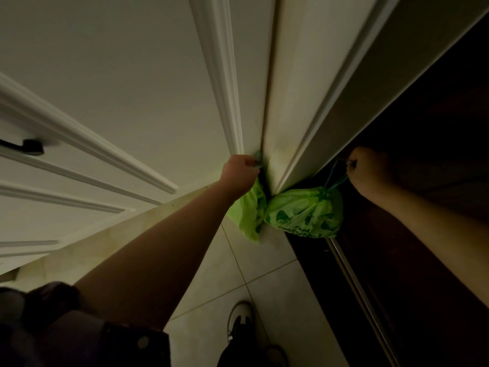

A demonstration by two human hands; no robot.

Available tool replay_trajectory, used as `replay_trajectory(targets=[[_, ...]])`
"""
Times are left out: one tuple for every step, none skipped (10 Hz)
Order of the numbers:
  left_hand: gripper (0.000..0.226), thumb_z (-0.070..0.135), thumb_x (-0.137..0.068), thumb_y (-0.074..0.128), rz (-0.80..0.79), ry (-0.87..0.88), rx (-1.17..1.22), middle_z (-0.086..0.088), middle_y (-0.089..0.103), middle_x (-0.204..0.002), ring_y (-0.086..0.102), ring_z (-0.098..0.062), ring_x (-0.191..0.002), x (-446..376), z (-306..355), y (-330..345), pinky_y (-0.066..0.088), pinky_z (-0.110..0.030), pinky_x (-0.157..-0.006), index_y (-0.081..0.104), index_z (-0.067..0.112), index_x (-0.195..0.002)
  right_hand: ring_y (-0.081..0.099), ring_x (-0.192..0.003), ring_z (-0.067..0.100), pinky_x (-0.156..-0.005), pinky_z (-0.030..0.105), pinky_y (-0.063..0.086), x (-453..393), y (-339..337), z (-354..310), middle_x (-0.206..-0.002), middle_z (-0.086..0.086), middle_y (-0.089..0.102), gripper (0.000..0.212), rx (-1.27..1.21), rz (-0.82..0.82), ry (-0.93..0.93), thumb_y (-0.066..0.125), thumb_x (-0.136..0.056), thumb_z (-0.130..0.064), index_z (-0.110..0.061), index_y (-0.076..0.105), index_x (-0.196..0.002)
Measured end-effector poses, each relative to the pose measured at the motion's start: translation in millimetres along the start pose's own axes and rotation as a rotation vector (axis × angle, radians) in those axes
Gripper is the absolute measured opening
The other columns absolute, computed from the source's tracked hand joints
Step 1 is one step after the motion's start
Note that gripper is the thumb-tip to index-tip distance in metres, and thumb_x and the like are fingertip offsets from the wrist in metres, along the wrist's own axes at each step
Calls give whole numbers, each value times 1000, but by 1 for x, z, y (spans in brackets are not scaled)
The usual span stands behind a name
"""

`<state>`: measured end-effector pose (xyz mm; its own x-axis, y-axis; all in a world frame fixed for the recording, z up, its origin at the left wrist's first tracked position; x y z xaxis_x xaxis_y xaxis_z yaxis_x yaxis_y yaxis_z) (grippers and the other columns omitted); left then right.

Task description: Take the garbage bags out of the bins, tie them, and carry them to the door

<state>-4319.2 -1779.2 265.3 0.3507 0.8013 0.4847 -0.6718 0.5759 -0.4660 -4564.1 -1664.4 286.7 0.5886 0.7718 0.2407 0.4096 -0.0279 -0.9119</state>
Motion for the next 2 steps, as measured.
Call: replay_trajectory(targets=[[34,4,-84,57,15,4,-35,-15,68,-117,62,-29,-109,7,-2,-6,50,-35,-94,67,6,-117,59,-97,41,-70,34,42,6,-5,0,-104,28,62,16,12,24,-23,53,-90,-3,6,60,-101],[39,6,-85,59,58,-36,-67,-14,63,-126,58,-27,-118,13,-7,-18,46,-36,-101,63,6,-123,59,-102,41,-76,35,44,15,-12,1,-107,27,63,18,-20,-2,2,54,-90,-3,6,60,-105]])
Point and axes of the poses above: each hand's wrist, its own x-axis away from the middle knuckle, its own y-axis out of the palm, z = x × y, the point moved 7 cm from there along -x, towards the middle knuckle
